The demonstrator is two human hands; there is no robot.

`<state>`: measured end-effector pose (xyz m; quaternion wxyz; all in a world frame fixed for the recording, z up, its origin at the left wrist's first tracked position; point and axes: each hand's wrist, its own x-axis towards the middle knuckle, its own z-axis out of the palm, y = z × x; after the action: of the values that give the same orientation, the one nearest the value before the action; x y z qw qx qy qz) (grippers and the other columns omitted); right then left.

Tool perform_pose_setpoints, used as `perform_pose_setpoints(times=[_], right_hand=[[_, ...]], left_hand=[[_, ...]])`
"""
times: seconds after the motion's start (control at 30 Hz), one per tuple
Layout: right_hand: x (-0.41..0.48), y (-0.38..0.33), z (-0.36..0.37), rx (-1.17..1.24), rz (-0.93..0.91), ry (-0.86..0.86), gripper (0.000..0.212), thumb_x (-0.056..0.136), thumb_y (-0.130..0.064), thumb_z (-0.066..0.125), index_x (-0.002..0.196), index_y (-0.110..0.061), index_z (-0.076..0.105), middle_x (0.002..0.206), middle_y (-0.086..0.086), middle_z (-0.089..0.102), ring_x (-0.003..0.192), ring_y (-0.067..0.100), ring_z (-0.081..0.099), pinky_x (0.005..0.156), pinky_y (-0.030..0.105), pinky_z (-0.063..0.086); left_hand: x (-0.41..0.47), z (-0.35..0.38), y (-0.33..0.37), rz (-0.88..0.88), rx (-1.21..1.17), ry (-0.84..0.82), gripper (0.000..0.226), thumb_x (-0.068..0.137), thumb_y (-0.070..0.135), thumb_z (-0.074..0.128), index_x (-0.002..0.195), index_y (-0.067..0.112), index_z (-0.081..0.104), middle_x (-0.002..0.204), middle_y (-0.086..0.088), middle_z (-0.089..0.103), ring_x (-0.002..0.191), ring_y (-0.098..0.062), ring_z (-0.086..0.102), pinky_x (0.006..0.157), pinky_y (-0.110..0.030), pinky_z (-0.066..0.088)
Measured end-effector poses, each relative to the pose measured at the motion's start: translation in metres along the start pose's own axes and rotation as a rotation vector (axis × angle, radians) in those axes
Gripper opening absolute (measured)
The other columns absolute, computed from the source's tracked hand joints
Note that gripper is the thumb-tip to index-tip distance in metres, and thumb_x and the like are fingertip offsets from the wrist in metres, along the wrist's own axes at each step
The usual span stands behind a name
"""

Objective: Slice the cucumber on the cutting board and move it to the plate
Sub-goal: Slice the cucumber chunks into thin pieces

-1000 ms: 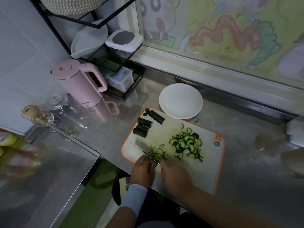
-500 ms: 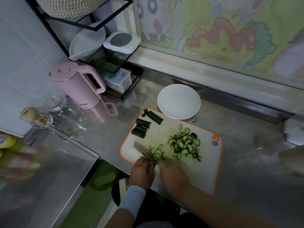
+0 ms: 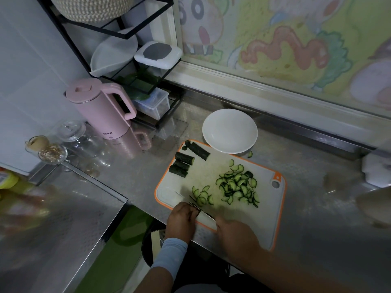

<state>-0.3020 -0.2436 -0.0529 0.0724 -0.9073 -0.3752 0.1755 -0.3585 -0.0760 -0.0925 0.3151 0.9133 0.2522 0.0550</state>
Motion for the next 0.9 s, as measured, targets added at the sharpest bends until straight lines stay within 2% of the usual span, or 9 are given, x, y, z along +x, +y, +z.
perform_pose_setpoints(times=[0.07, 0.13, 0.23, 0.33, 0.43, 0.6, 0.7, 0.8, 0.9], right_hand=[[0.001, 0.002, 0.003, -0.049, 0.000, -0.007, 0.043, 0.044, -0.025, 0.086, 0.072, -0.024, 0.054, 0.046, -0.001, 0.052, 0.037, 0.010, 0.052, 0.037, 0.021, 0.021], [0.011, 0.002, 0.013, -0.038, 0.039, 0.007, 0.046, 0.037, -0.023, 0.089, 0.068, -0.025, 0.055, 0.041, -0.003, 0.048, 0.033, 0.007, 0.047, 0.032, 0.019, 0.021], [0.021, -0.011, 0.010, -0.004, 0.010, 0.023, 0.036, 0.070, -0.025, 0.079, 0.103, -0.023, 0.066, 0.061, -0.001, 0.063, 0.054, 0.011, 0.062, 0.046, 0.022, 0.043], [0.036, -0.024, 0.005, 0.074, 0.037, 0.020, 0.029, 0.099, -0.016, 0.037, 0.127, -0.018, 0.045, 0.102, 0.007, 0.066, 0.093, 0.026, 0.064, 0.071, 0.032, 0.046], [0.042, -0.031, 0.004, 0.082, 0.030, 0.040, 0.029, 0.099, -0.014, 0.033, 0.126, -0.018, 0.045, 0.105, 0.008, 0.065, 0.096, 0.028, 0.063, 0.070, 0.031, 0.041], [0.023, -0.017, 0.013, 0.030, 0.020, 0.043, 0.038, 0.095, -0.017, 0.043, 0.132, -0.018, 0.047, 0.092, 0.006, 0.069, 0.083, 0.024, 0.067, 0.067, 0.032, 0.049], [0.008, -0.007, 0.007, 0.056, 0.002, 0.039, 0.024, 0.083, -0.017, 0.060, 0.106, -0.019, 0.055, 0.077, 0.003, 0.067, 0.071, 0.024, 0.067, 0.058, 0.030, 0.048], [0.000, -0.002, 0.000, 0.011, -0.012, 0.022, 0.042, 0.038, -0.022, 0.087, 0.071, -0.023, 0.059, 0.044, -0.001, 0.051, 0.037, 0.009, 0.052, 0.034, 0.020, 0.034], [0.000, -0.001, 0.004, -0.009, 0.017, 0.012, 0.049, 0.029, -0.022, 0.089, 0.070, -0.024, 0.062, 0.041, -0.001, 0.049, 0.032, 0.006, 0.048, 0.030, 0.020, 0.032]], left_hand=[[0.000, 0.001, 0.000, 0.002, 0.002, 0.003, 0.011, 0.073, 0.008, 0.076, 0.069, 0.013, 0.067, 0.074, -0.001, 0.059, 0.067, -0.020, 0.059, 0.063, -0.010, 0.031], [-0.001, 0.001, 0.001, 0.003, 0.000, 0.008, 0.010, 0.072, 0.007, 0.076, 0.070, 0.011, 0.068, 0.075, -0.002, 0.060, 0.067, -0.020, 0.059, 0.064, -0.011, 0.032], [-0.002, 0.003, 0.001, 0.026, 0.008, 0.017, 0.008, 0.074, 0.007, 0.075, 0.072, 0.010, 0.068, 0.078, -0.002, 0.059, 0.071, -0.018, 0.058, 0.067, -0.010, 0.034], [-0.002, 0.004, -0.001, 0.035, 0.000, 0.022, 0.006, 0.075, 0.005, 0.073, 0.072, 0.010, 0.070, 0.082, -0.003, 0.059, 0.075, -0.017, 0.057, 0.071, -0.009, 0.034], [-0.001, 0.002, 0.000, 0.010, 0.032, 0.012, 0.006, 0.074, 0.007, 0.073, 0.071, 0.012, 0.071, 0.079, -0.003, 0.062, 0.075, -0.020, 0.058, 0.069, -0.018, 0.043], [-0.001, 0.002, 0.000, -0.012, 0.052, 0.005, 0.002, 0.075, 0.012, 0.073, 0.075, 0.012, 0.072, 0.078, -0.004, 0.064, 0.077, -0.022, 0.059, 0.070, -0.017, 0.036], [0.000, 0.003, -0.002, -0.022, 0.060, -0.006, 0.005, 0.078, 0.015, 0.072, 0.076, 0.010, 0.071, 0.081, -0.005, 0.063, 0.081, -0.022, 0.058, 0.072, -0.018, 0.036], [0.000, 0.003, -0.003, -0.016, 0.066, -0.016, 0.007, 0.078, 0.015, 0.071, 0.075, 0.011, 0.069, 0.080, -0.005, 0.062, 0.080, -0.023, 0.058, 0.071, -0.020, 0.038], [0.000, 0.002, -0.001, -0.016, 0.053, -0.015, 0.008, 0.075, 0.012, 0.073, 0.071, 0.011, 0.067, 0.077, -0.005, 0.060, 0.075, -0.023, 0.058, 0.068, -0.019, 0.038]])
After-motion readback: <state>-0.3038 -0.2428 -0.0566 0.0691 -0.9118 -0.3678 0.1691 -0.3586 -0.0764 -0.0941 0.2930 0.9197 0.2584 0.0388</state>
